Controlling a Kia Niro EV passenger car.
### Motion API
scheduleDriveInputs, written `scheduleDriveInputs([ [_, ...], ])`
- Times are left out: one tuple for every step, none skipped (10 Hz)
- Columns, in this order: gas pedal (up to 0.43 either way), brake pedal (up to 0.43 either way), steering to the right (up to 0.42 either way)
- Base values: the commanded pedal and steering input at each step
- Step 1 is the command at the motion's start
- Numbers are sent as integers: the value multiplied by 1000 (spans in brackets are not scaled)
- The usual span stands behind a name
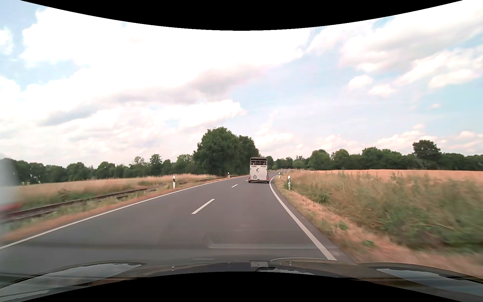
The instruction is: Follow the waypoints while adhering to traffic rules and regulations
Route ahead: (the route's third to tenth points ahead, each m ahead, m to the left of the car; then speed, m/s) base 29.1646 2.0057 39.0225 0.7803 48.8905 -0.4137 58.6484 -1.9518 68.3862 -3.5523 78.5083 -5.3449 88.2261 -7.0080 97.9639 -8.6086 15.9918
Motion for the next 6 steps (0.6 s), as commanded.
scheduleDriveInputs([
  [157,0,9],
  [157,0,9],
  [169,0,9],
  [169,0,10],
  [169,0,10],
  [169,0,10],
])
